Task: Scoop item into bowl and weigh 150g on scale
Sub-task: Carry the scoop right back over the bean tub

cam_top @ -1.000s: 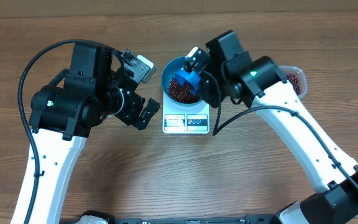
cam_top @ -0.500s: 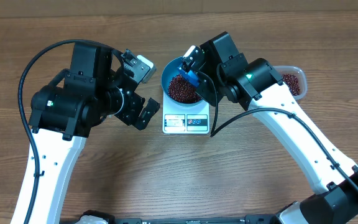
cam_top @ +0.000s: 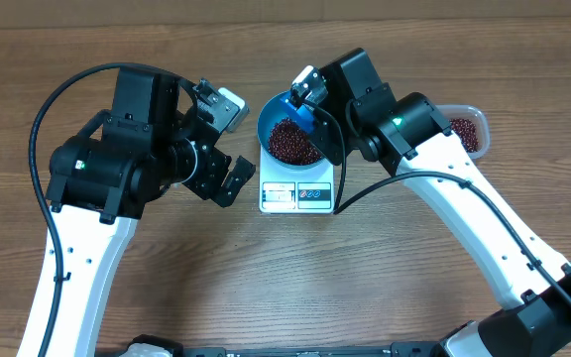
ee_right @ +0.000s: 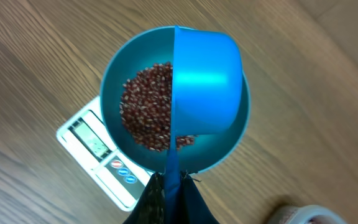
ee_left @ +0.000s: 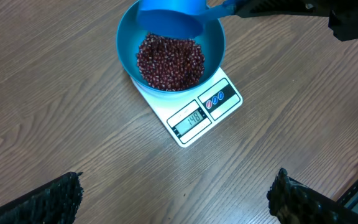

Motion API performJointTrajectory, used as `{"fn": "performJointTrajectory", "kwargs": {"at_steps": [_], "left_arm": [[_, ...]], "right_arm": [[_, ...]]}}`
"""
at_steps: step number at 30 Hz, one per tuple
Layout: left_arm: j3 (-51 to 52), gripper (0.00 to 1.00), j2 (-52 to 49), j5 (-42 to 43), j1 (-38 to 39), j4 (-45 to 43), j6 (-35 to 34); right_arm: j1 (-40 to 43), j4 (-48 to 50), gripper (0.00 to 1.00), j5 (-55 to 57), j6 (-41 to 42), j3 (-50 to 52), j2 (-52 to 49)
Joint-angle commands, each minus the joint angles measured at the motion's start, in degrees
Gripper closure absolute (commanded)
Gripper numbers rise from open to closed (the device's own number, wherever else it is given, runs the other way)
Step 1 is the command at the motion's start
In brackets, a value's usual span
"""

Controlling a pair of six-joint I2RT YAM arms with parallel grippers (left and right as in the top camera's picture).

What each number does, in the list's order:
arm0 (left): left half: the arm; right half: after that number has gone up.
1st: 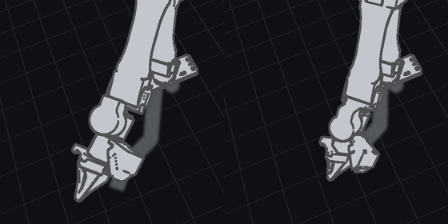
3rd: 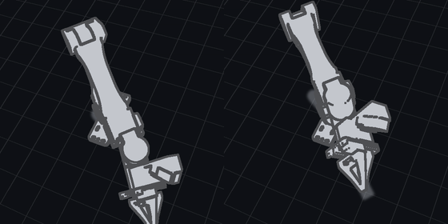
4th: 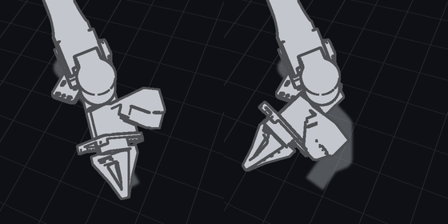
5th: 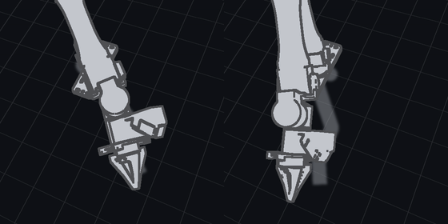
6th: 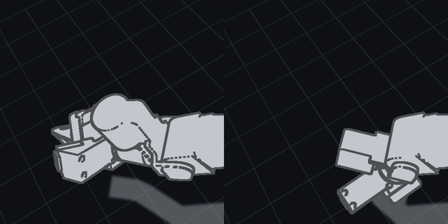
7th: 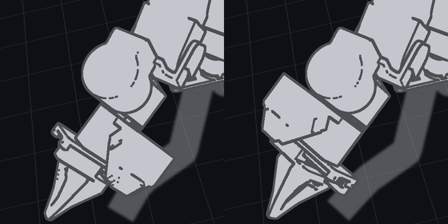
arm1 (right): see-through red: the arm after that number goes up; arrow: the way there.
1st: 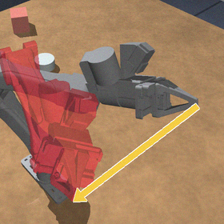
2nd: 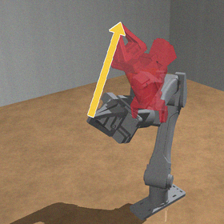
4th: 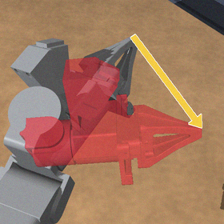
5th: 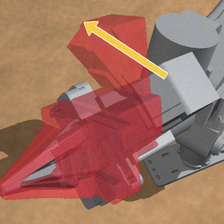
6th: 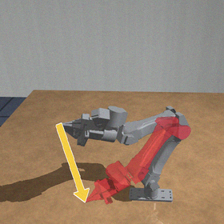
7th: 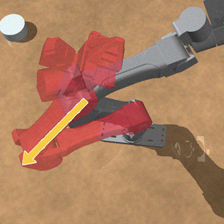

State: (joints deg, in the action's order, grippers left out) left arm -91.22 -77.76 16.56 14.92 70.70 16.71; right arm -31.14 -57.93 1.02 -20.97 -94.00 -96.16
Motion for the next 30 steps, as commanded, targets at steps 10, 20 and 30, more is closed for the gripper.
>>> {"fn": "performJointTrajectory", "kwargs": {"at_steps": [10, 20, 30], "left_arm": [[-0.8, 0.0, 0.2, 0.9, 0.1, -0.2, 0.9], [-0.8, 0.0, 0.2, 0.9, 0.1, -0.2, 0.9], [-0.8, 0.0, 0.2, 0.9, 0.1, -0.2, 0.9]], "right_arm": [[27.8, -1.8, 0.96, -37.1, 6.4, -1.4, 12.4], [44.2, -9.9, 0.96, -28.0, 11.8, -1.3, 14.7], [43.4, -14.6, 0.96, -11.3, 16.7, -1.2, 10.8]]}}
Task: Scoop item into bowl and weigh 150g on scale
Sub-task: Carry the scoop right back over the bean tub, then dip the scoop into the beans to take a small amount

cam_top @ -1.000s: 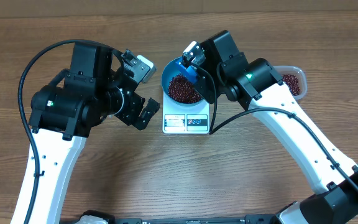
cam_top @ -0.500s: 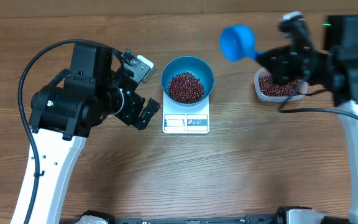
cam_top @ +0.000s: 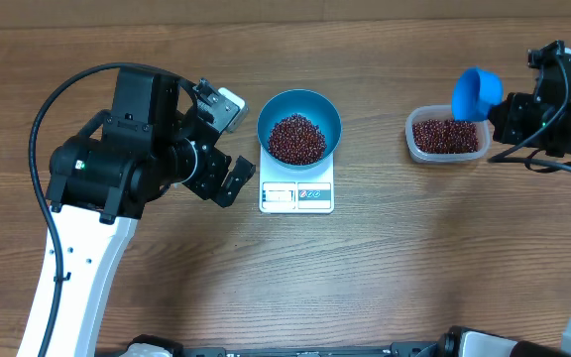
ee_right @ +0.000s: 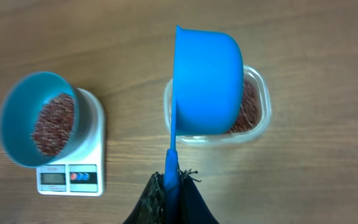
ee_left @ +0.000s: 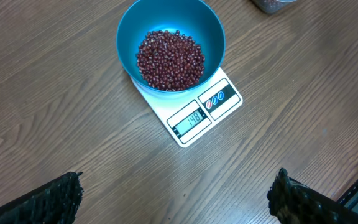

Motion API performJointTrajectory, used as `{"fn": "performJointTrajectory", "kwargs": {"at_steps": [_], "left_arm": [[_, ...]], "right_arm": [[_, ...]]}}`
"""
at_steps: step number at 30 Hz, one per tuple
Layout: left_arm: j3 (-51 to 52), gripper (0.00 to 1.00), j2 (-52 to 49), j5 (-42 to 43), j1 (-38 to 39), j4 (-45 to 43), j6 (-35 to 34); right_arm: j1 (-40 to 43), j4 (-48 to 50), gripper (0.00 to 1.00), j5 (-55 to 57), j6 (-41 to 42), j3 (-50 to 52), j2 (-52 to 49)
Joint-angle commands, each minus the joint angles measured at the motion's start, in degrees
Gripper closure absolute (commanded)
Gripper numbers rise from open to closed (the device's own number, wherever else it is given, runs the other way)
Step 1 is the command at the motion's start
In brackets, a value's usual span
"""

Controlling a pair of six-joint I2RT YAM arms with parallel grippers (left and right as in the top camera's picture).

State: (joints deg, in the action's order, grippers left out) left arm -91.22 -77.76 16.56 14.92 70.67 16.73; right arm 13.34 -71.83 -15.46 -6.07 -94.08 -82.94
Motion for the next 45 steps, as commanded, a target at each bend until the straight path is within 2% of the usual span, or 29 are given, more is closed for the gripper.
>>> {"fn": "performJointTrajectory", "kwargs": {"at_steps": [1, 8, 16, 21, 45], "left_arm": [[-0.8, 0.0, 0.2, 0.9, 0.1, -0.2, 0.9], [-0.8, 0.0, 0.2, 0.9, 0.1, -0.2, 0.9], [-0.8, 0.0, 0.2, 0.9, 0.1, -0.2, 0.9], [-0.8, 0.0, 0.2, 0.9, 0.1, -0.2, 0.9], [-0.8, 0.0, 0.2, 0.9, 0.1, -0.2, 0.9]], "right_arm": [[-2.6, -1.8, 0.96, 8.4, 1.8, -1.1, -4.1], [-9.3, -3.0, 0.96, 23.2, 3.2, -1.1, -10.5], [-13.1, -2.5, 0.96, 29.0, 2.8, -0.6, -17.2], [-15.2, -0.9, 0.96, 29.2, 1.3, -0.4, -20.5], [-19.6, 1.0, 0.96, 23.7, -2.2, 0.3, -23.1]]}}
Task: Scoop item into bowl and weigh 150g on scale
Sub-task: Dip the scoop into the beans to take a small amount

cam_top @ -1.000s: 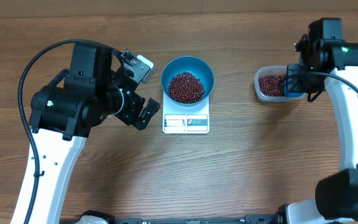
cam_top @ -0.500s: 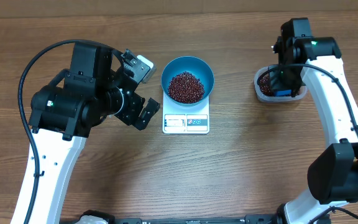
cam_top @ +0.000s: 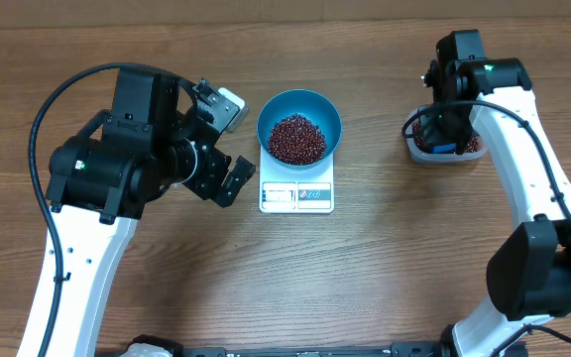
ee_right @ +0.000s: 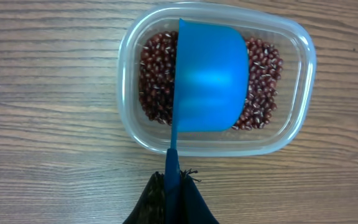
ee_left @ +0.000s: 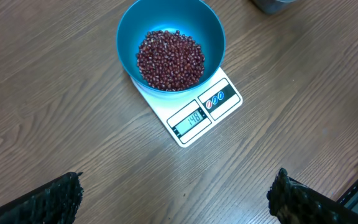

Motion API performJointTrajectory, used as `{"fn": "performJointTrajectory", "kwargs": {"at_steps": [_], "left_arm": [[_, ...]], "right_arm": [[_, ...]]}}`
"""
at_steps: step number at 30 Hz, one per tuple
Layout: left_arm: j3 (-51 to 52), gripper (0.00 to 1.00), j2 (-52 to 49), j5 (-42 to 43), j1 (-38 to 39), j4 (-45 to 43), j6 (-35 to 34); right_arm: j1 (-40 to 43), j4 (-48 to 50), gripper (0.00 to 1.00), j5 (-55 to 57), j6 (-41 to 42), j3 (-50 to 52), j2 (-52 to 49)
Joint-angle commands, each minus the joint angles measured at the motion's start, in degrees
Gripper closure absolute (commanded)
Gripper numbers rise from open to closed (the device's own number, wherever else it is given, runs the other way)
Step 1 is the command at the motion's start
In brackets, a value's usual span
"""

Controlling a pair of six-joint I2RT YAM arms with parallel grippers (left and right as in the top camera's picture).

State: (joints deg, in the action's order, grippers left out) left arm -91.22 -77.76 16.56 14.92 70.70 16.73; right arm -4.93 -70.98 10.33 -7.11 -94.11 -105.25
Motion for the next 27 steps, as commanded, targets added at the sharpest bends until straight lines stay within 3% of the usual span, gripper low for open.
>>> {"fn": "performJointTrajectory", "kwargs": {"at_steps": [1, 17, 27], "left_arm": [[-0.8, 0.01, 0.2, 0.9, 0.1, -0.2, 0.9], [-0.8, 0.0, 0.2, 0.9, 0.1, -0.2, 0.9], [-0.8, 0.0, 0.2, 0.9, 0.1, -0.2, 0.9]], "right_arm": [[-1.6, 0.2, 0.96, -3.6, -1.1, 0.3, -0.8], [-0.8, -0.1, 0.96, -7.2, 0.7, -3.6, -0.7], [4.8, -1.7, 0.96, -20.1, 1.1, -3.6, -0.7]]}}
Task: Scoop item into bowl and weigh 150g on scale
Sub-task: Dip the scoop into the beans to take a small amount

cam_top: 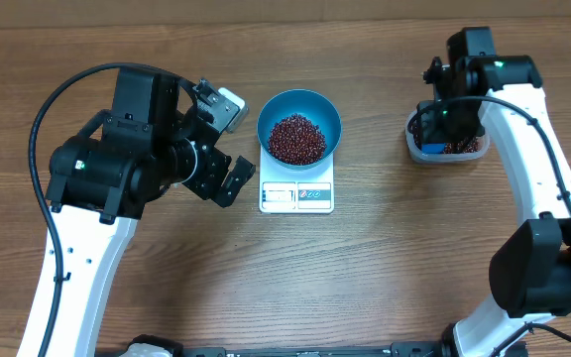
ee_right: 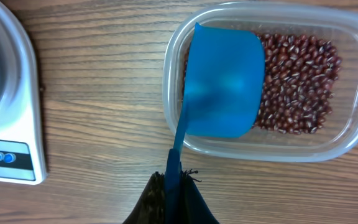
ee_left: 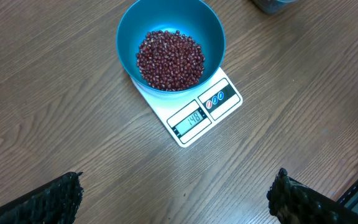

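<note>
A blue bowl (cam_top: 298, 124) holding red beans stands on a white scale (cam_top: 296, 195) at the table's middle; in the left wrist view the scale's display (ee_left: 189, 120) reads 148. At the far right is a clear tub (ee_right: 334, 140) of red beans. My right gripper (ee_right: 174, 180) is shut on the handle of a blue scoop (ee_right: 224, 84), whose cup sits in the tub's left half. My left gripper (ee_left: 179, 196) hangs open over bare wood near the scale, holding nothing.
The left arm (cam_top: 132, 149) hovers left of the scale. The right arm (cam_top: 523, 129) reaches over the tub (cam_top: 446, 137) at the table's right side. Bare wooden table (cam_top: 295, 288) lies toward the front.
The scoop has shifted toward the tub's left end and tilted slightly; the right wrist now also sees the scale's edge. The left arm, the bowl and the reading of 148 are unchanged.
The scoop was first tipped over the blue bowl on the scale, which read 148. Then my right gripper held it above the clear tub at the right. Then the scoop was down in the tub over the beans, and now sits at the tub's left end.
</note>
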Motion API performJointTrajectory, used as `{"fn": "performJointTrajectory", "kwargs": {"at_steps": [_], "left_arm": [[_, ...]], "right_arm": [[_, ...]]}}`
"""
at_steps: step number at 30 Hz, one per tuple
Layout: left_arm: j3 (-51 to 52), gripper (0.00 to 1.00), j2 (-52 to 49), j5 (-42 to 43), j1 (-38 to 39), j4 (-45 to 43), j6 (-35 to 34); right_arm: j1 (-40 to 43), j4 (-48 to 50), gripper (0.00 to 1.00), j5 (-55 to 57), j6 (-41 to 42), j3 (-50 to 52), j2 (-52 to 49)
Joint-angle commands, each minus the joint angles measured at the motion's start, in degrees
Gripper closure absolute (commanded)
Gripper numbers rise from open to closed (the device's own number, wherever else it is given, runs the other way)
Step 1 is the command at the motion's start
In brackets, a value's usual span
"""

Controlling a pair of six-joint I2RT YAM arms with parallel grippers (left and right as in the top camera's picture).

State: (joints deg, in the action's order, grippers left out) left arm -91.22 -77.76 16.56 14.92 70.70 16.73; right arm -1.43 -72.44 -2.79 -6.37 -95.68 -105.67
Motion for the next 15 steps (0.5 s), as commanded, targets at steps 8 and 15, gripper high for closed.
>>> {"fn": "performJointTrajectory", "kwargs": {"at_steps": [8, 15], "left_arm": [[-0.8, 0.0, 0.2, 0.9, 0.1, -0.2, 0.9], [-0.8, 0.0, 0.2, 0.9, 0.1, -0.2, 0.9]], "right_arm": [[6.2, -0.1, 0.96, -11.5, 0.3, -2.0, -0.3], [9.3, 0.1, 0.96, -11.3, 0.1, -2.0, -0.3]]}}
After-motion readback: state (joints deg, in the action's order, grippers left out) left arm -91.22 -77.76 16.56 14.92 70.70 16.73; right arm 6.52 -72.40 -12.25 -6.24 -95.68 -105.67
